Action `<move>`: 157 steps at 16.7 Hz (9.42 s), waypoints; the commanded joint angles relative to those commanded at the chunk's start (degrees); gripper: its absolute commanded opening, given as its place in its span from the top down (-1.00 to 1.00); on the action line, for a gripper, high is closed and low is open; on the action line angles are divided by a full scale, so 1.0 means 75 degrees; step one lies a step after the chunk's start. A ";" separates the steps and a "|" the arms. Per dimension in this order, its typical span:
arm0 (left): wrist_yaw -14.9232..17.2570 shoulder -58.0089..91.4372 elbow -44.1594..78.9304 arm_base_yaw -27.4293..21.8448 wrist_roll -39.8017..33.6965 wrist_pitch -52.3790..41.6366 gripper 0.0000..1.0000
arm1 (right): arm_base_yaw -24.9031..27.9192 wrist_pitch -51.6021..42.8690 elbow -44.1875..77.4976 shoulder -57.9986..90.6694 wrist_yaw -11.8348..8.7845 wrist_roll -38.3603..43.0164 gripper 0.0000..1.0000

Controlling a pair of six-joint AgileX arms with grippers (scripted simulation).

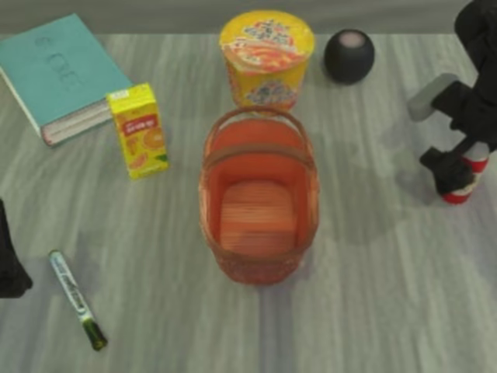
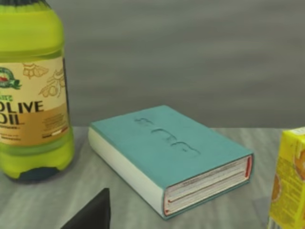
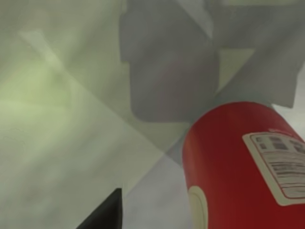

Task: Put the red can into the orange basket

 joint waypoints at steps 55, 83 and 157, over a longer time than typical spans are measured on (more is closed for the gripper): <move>0.0000 0.0000 0.0000 0.0000 0.0000 0.0000 -1.00 | 0.1558 1.4568 -0.3064 -0.0679 -0.8561 0.4992 1.00; 0.0000 0.0000 0.0000 0.0000 0.0000 0.0000 -1.00 | 0.1602 1.6450 -0.3588 0.0692 -0.8512 0.4966 -1.00; 0.0027 1.7378 1.6674 -0.5303 0.9134 -1.1289 1.00 | -0.0888 0.7972 -1.2850 -1.6872 -0.0025 0.4748 -1.00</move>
